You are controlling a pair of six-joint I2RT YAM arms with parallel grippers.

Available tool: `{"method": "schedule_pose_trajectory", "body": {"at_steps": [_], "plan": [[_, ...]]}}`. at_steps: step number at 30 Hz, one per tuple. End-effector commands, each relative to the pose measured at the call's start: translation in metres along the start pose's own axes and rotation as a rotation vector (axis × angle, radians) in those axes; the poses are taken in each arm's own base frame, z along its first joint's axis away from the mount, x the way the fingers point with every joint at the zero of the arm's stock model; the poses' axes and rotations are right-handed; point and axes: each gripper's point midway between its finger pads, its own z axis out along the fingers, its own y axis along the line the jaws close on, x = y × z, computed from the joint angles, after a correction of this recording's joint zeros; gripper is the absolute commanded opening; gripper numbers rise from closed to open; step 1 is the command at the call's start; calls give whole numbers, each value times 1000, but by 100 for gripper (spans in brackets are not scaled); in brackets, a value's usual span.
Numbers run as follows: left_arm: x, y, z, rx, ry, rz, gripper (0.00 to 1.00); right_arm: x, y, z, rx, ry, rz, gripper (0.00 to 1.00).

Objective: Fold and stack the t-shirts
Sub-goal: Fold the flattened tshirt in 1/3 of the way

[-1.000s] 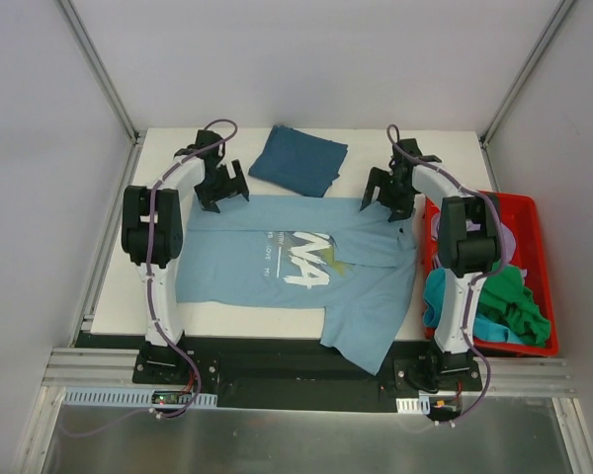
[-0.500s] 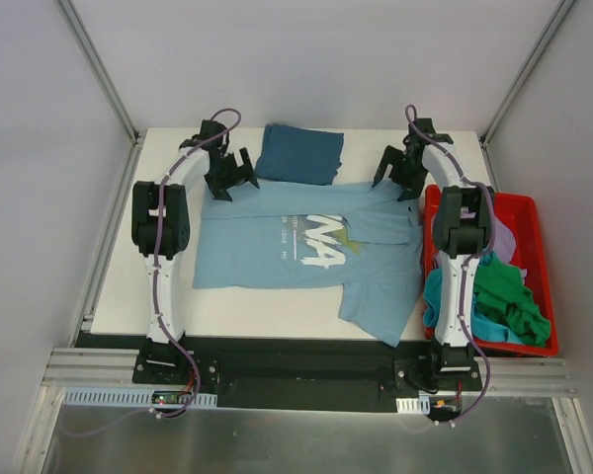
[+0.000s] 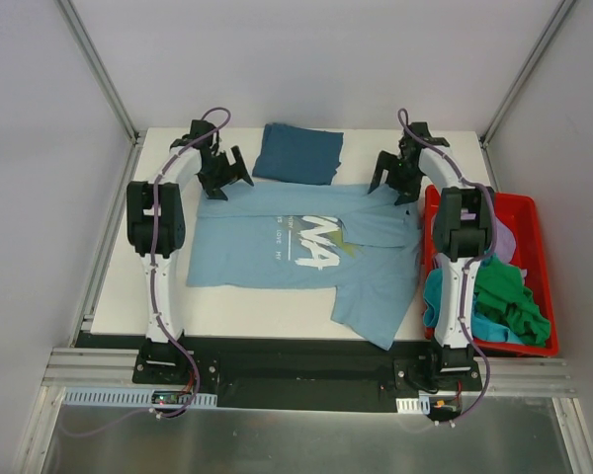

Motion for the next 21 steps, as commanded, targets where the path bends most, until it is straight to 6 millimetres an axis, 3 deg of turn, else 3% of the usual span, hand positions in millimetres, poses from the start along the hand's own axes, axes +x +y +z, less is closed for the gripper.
{"method": "schedule_pose_trajectory", "body": {"at_steps": [1, 7, 12, 14, 17, 21], "plan": [[4, 47, 4, -82, 62, -10, 99, 20, 3, -19, 46, 16, -62, 96], [-6, 26, -21, -21, 26, 43, 99, -4, 11, -47, 68, -64, -116, 96], [-14, 0, -72, 32, -56, 100, 99, -4, 36, -86, 94, -121, -305, 96], [-8, -4, -101, 26, -97, 108, 99, 1, 50, -113, 99, -181, -380, 96], [20, 9, -149, -53, -173, 52, 99, 15, 49, -146, 182, -278, -439, 96], [72, 66, -187, -274, -300, -149, 99, 50, 40, -191, 245, -465, -448, 96]]}}
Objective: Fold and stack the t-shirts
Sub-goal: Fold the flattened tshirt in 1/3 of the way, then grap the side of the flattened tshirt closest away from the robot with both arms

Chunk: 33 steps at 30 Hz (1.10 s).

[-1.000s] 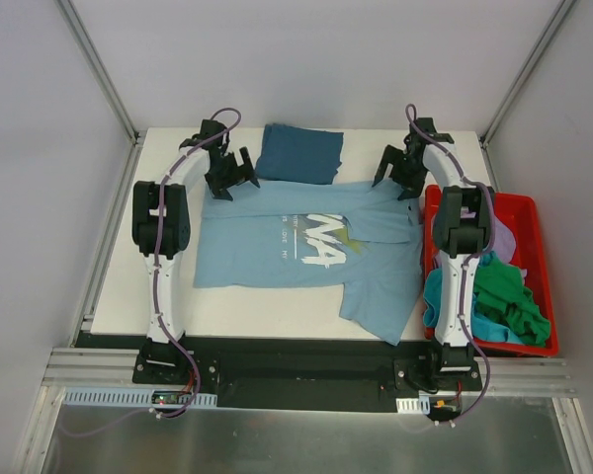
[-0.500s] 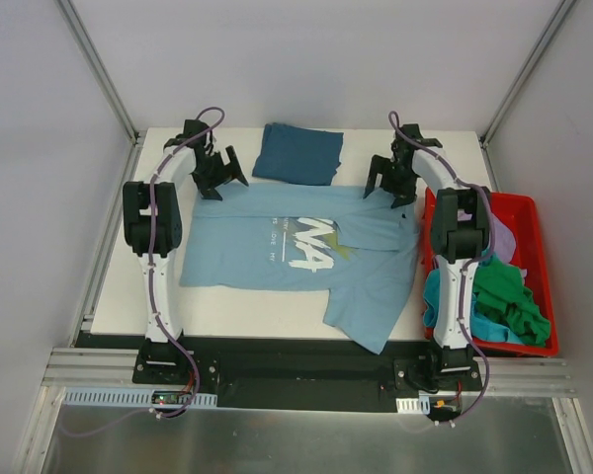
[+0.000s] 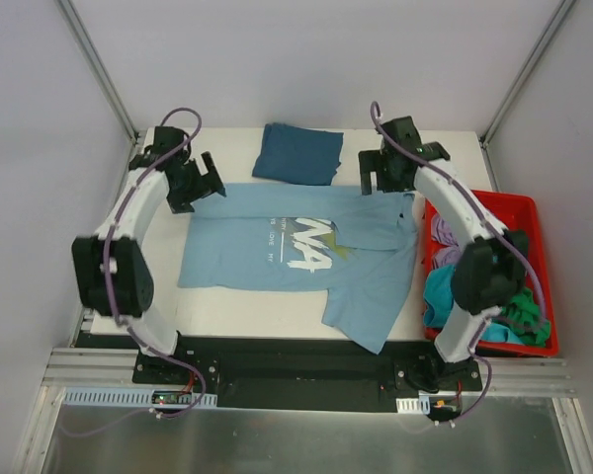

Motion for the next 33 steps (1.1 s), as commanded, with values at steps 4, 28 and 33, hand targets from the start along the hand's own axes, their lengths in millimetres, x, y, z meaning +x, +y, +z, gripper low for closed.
{"method": "schedule_pose_trajectory", "body": {"at_steps": [4, 28, 33], "plan": [[76, 80, -72, -256, -225, -336, 99, 46, -25, -85, 129, -310, 123, 96], [165, 159, -19, -438, -271, -619, 59, 143, 13, -89, -308, -499, 361, 96], [171, 172, -10, -503, -241, -657, 47, 146, 10, -85, -285, -479, 347, 96]]}}
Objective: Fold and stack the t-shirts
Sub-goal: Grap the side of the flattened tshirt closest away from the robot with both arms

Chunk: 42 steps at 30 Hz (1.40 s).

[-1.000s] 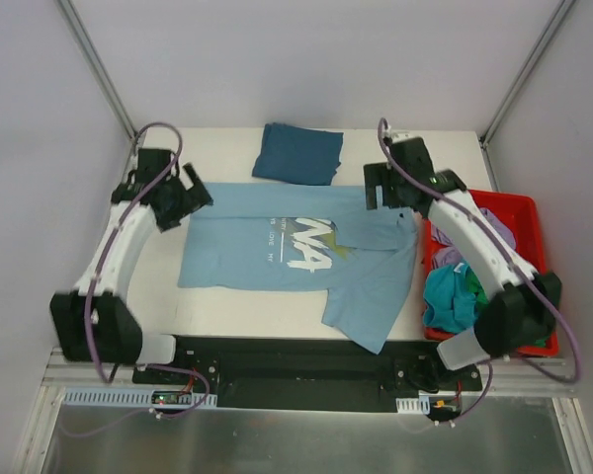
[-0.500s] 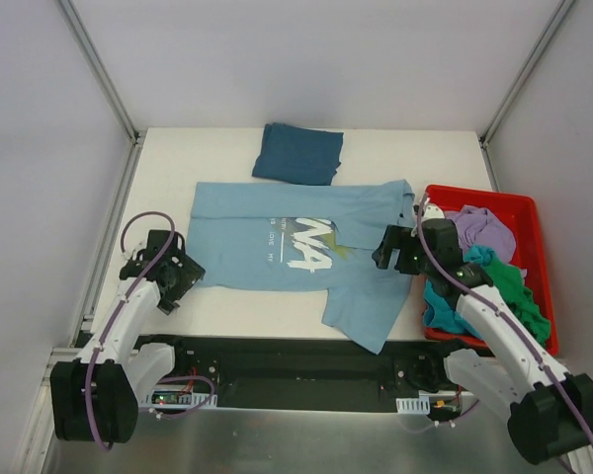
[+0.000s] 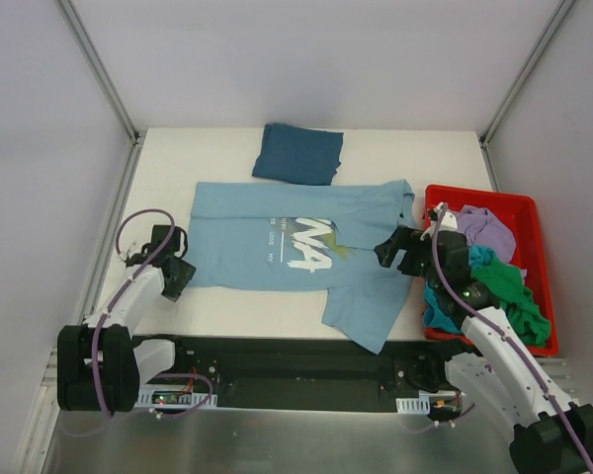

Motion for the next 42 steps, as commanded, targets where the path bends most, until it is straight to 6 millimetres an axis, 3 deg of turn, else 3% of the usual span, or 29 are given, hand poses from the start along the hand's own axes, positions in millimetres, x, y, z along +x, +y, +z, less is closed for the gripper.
{"method": "schedule_pose_trajectory", "body": {"at_steps": [1, 7, 14, 17, 18, 21, 25, 31, 36, 40, 42], "plan": [[-7, 10, 14, -78, -36, -56, 46, -12, 2, 2, -7, -35, -13, 96], [-6, 5, 21, -90, -17, -55, 38, 1, 21, -1, -118, 56, -62, 96], [-3, 3, 25, -84, -1, -43, 29, 24, 10, -6, -80, 159, -62, 96], [2, 4, 26, -74, 17, -57, 12, 33, -3, -13, -9, 213, -74, 96], [3, 3, 26, -66, 19, -58, 0, 38, -5, -16, 6, 241, -99, 96], [4, 0, 26, -47, 26, -54, 0, 50, -4, -27, 66, 330, -169, 96], [1, -4, 23, -26, 20, -38, 0, 87, 1, -48, 143, 501, -311, 99], [1, -5, 20, -13, 16, -32, 0, 151, -7, -86, 228, 768, -381, 79], [1, -4, 22, -25, 19, -33, 0, 195, 15, -82, 87, 828, -371, 68], [4, -6, 23, -24, 40, -26, 0, 204, 22, -79, 69, 815, -427, 62], [3, -7, 22, -18, 38, -28, 0, 206, 16, -74, 110, 799, -465, 60]]}}
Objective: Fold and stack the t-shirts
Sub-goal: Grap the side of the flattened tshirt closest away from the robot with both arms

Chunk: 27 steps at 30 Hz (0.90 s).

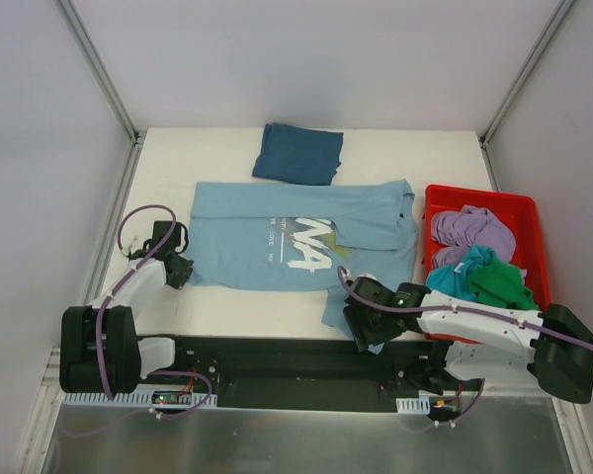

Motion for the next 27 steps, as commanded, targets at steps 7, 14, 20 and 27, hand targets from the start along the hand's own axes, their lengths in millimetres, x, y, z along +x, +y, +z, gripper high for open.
{"method": "schedule_pose_trajectory", "body": {"at_steps": [7, 14, 20, 27], "plan": [[7, 9, 2, -33, 43, 23, 0, -11, -7, 27, 162, -30, 32, 52], [8, 7, -1, -15, 48, 25, 0, -14, -28, 23, 296, -41, 64, 27], [-5, 2, -18, 23, -4, 30, 0, -30, -39, -4, 370, -113, 79, 0], [-16, 4, -35, 62, -61, 35, 0, -33, -17, -1, 236, -109, 29, 0]]}}
